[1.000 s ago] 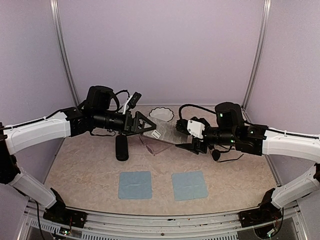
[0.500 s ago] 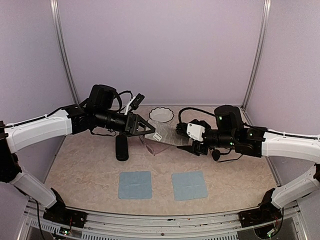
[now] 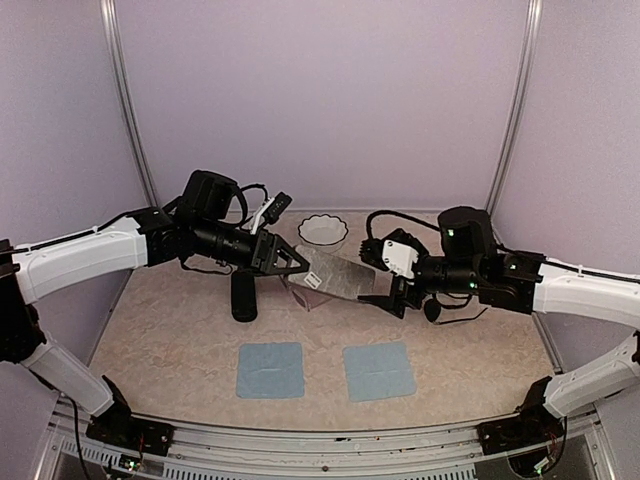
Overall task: Organize the sunglasses
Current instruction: Pass from the right arm to the left
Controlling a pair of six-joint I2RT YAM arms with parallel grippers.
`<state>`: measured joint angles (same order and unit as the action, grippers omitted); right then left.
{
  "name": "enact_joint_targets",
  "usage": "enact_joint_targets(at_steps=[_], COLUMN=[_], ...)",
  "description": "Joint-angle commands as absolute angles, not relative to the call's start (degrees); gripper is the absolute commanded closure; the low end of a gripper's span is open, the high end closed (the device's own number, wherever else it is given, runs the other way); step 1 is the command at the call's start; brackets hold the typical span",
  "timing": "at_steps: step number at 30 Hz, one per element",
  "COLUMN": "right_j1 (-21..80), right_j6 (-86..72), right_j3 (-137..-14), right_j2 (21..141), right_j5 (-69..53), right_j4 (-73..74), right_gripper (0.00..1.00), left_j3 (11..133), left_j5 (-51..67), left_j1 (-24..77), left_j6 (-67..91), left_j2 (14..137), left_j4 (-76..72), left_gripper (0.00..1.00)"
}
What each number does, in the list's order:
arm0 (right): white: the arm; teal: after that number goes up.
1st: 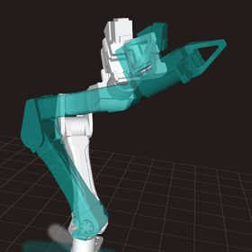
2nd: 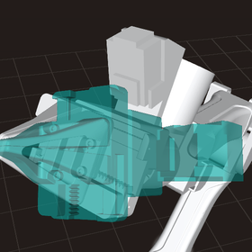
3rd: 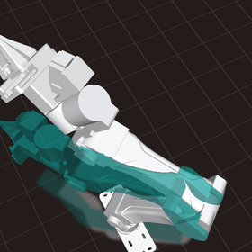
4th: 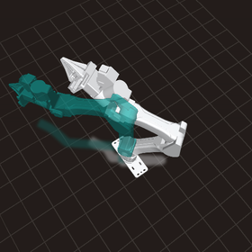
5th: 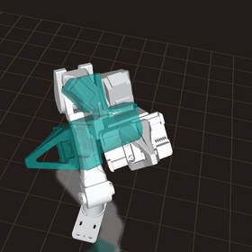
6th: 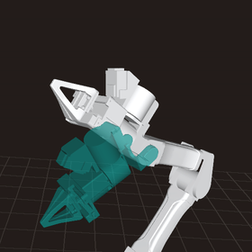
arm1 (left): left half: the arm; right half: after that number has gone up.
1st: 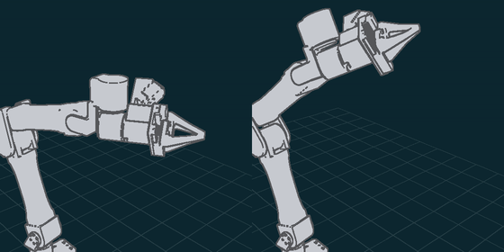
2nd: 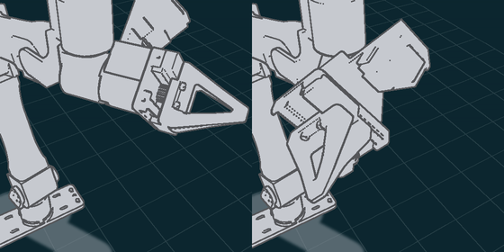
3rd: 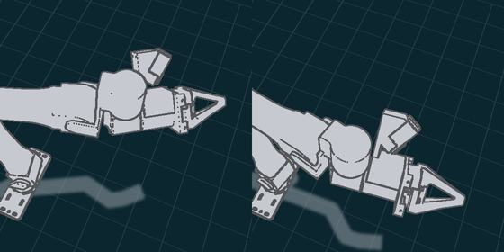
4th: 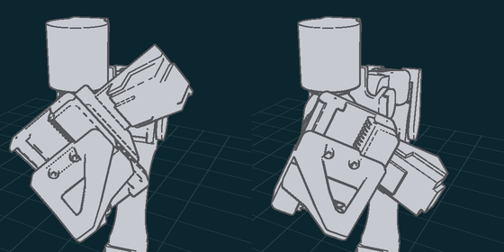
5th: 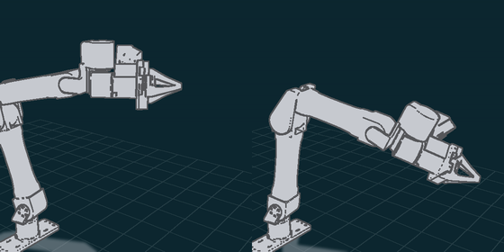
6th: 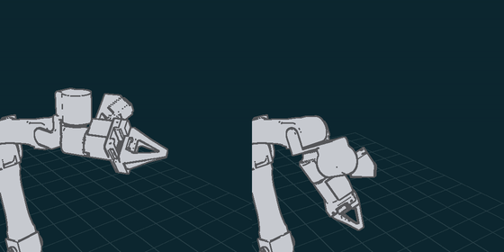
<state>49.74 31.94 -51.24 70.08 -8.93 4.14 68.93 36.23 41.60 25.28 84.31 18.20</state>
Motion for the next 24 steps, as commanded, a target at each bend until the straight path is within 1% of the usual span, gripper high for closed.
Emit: enact_joint_targets(at_steps=[1,5,9,11,14,20,24], right_j1=[46.30,42.78,41.47,40.93,40.69,40.69,41.19], right_j6=[24.70,16.93,12.38,11.30,10.24,9.33,8.83], right_j3=[-55.99,-59.93,-67.02,-69.48,-71.61,-72.56,-72.50], right_j2=[66.41,67.07,71.50,74.08,77.52,81.76,83.53], right_j5=[-16.64,-24.43,-36.25,-43.13,-49.23,-54.44,-56.71], right_j4=[10.45,15.95,24.42,26.90,29.36,30.60,30.65], right_gripper=[0.03,0.01,0.00,0.02,0.04,0.09,0.15], left_j3=[68.89,68.63,69.43,69.94,70.47,70.49,70.44], left_j5=[36.93,38.87,41.55,42.34,44.36,48.11,49.54], left_j1=[41.84,41.91,42.64,43.25,43.42,43.51,43.51], left_j6=[18.79,13.99,9.09,6.67,4.93,3.25,2.74], left_j2=[82.95,81.48,80.27,79.37,78.48,77.05,76.55], left_j4=[18.76,20.35,22.97,24.38,25.71,26.40,26.38], left_gripper=[1.00,1.00,1.00,1.00,1.00,1.00,1.00])
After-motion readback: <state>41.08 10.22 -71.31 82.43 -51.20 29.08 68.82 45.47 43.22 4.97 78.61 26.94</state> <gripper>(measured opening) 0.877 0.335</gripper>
